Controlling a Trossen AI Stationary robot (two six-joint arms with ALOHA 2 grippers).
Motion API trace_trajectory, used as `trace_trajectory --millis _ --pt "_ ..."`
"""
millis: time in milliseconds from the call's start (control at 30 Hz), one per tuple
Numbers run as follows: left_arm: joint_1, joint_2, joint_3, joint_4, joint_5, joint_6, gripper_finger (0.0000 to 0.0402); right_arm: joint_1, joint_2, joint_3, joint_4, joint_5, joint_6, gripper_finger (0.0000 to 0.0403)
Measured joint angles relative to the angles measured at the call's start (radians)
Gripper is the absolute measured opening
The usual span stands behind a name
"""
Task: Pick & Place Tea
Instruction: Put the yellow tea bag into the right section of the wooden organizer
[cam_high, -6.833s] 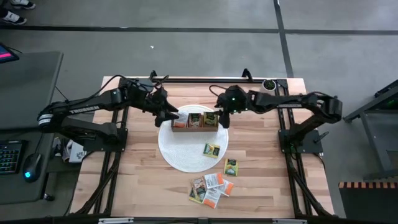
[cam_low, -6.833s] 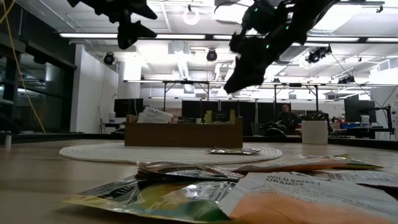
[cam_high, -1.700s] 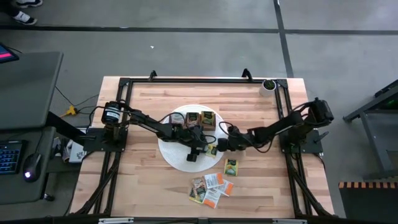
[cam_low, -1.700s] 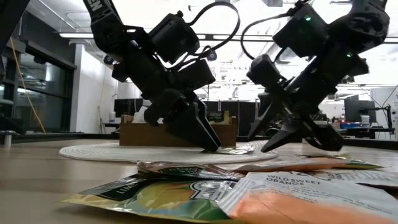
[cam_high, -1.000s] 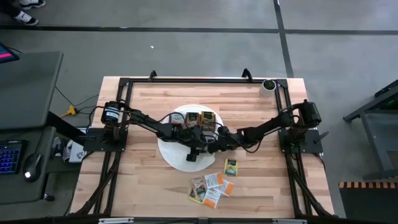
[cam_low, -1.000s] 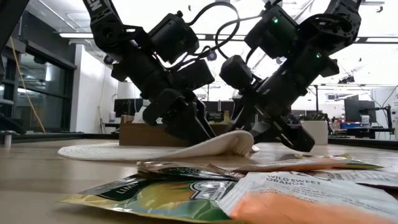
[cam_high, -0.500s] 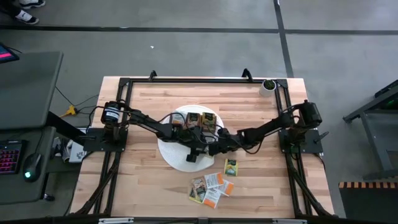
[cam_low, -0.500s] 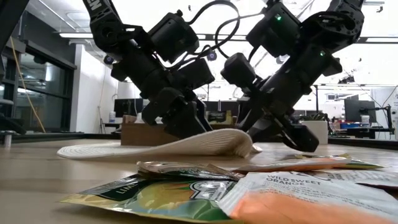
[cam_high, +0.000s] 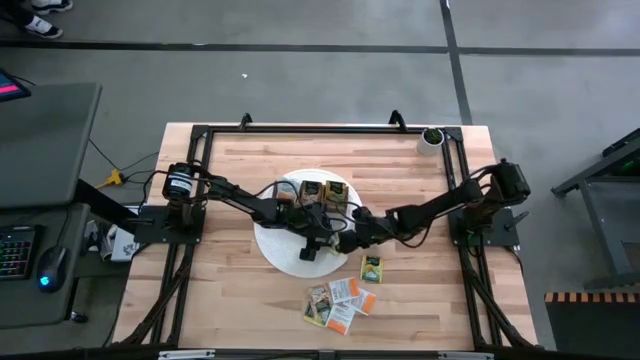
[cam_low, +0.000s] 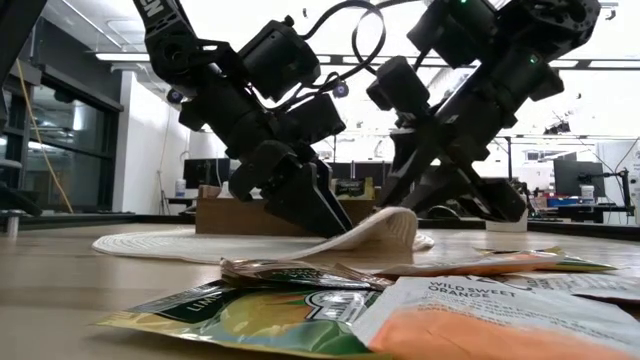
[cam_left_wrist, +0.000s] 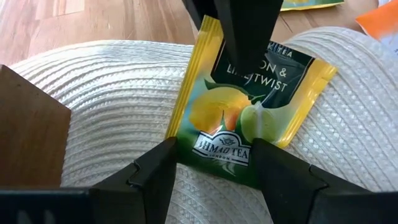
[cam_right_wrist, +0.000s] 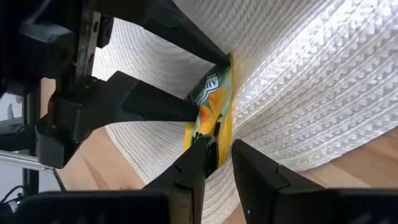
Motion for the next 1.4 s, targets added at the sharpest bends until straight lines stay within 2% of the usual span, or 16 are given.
trace_trajectory --millis 133,333,600,1033,1400 --pt "0.0 0.0 0.0 0.0 -0.001 0.0 0.0204 0.006 0.0 0.0 -0.003 0.012 0.003 0.006" --pt "0.0 0.0 0.0 0.0 -0.003 0.0 0.0204 0.005 0.0 0.0 0.0 0.016 -0.01 0.0007" --pt "0.001 0.0 0.0 0.005 -0.004 -0.005 0.0204 0.013 -0.021 0.001 -0.026 0.01 -0.008 0.0006" --pt "0.002 0.001 0.001 0.001 -0.013 0.0 0.0204 0.024 -0.204 0.002 -0.24 0.065 -0.024 0.0002" --pt "0.002 0.001 0.0 0.0 -0.01 0.003 0.0204 0.024 -0.252 0.002 -0.313 0.066 -0.031 0.0001"
